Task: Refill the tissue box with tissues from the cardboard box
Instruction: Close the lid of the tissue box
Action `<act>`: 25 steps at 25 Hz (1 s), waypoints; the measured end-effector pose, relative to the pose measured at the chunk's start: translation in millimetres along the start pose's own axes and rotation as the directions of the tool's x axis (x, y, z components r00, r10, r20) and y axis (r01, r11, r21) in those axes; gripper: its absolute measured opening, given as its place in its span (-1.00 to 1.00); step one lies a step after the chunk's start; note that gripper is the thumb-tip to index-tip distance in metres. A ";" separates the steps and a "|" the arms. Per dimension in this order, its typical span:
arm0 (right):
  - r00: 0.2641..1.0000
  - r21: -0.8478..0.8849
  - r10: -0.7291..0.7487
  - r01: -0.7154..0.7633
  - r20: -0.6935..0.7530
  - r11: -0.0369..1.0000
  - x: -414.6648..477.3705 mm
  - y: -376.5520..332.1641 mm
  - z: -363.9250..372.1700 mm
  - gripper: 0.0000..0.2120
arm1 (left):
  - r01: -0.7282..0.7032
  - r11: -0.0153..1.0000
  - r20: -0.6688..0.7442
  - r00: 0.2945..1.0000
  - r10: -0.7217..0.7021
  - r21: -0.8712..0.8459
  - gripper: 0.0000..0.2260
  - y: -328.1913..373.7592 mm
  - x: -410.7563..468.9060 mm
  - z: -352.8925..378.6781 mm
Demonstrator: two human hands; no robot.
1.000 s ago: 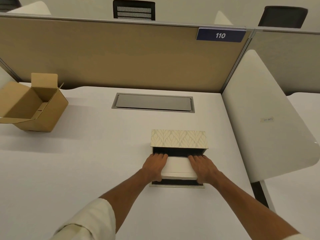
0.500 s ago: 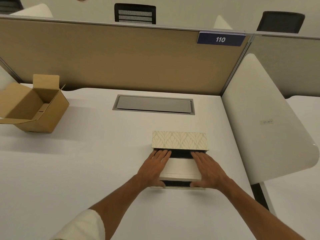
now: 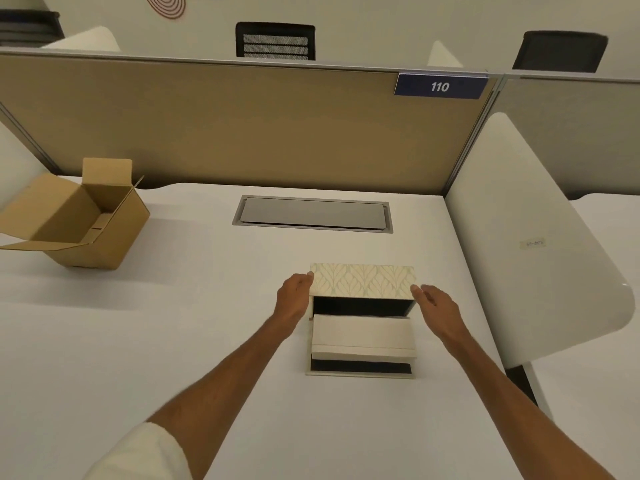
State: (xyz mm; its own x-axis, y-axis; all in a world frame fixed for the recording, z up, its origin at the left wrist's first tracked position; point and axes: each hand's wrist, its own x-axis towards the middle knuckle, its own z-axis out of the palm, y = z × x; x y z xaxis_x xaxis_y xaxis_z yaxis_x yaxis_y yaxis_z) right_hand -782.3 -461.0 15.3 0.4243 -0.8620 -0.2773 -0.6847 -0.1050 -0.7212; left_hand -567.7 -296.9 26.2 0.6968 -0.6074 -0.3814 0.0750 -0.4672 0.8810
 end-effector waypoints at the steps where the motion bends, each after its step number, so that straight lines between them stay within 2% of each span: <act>1: 1.000 0.021 -0.004 0.004 0.006 1.000 0.9 -1.6 1.7 -0.55 | 0.053 0.998 0.011 0.999 -0.053 -0.035 -0.72 1.5 0.0 2.2; 7: 0.998 0.132 0.039 -0.031 -0.058 0.991 -9.0 7.8 1.2 -0.68 | 0.122 0.990 -0.110 0.985 -0.129 -0.067 -0.74 -3.8 -3.3 5.0; 10: 0.996 0.171 0.070 -0.059 -0.061 0.983 -21.3 17.1 1.4 -0.66 | 0.137 0.981 -0.112 0.982 -0.153 -0.136 -0.76 -18.1 -13.5 4.5; 14: 0.991 0.206 0.123 -0.109 -0.055 0.972 -40.7 28.8 9.4 -0.70 | 0.184 0.966 -0.178 0.960 -0.216 -0.181 -0.70 -33.2 -29.7 13.5; 18: 0.983 0.254 0.178 -0.162 -0.045 0.954 -60.0 40.4 16.7 -0.78 | 0.233 0.963 -0.243 0.934 -0.261 -0.138 -0.62 -45.0 -36.4 18.0; 21: 0.979 0.267 0.199 -0.183 -0.032 0.946 -70.5 47.2 22.1 -0.71 | 0.268 0.959 -0.270 0.921 -0.282 -0.088 -0.56 -56.2 -41.1 20.6; 25: 0.967 0.268 0.254 -0.242 -0.013 0.933 -81.9 50.4 28.9 -0.48 | 0.276 0.961 -0.297 0.917 -0.266 -0.009 -0.55 -69.2 -49.5 25.1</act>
State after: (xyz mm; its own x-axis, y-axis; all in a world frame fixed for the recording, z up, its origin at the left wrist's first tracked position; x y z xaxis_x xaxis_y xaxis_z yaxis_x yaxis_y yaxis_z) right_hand -834.4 -381.3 -16.7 0.2283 -0.8669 -0.4432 -0.5826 0.2431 -0.7756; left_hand -625.2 -250.6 -22.8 0.8308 -0.2426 -0.5009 0.2703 -0.6108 0.7442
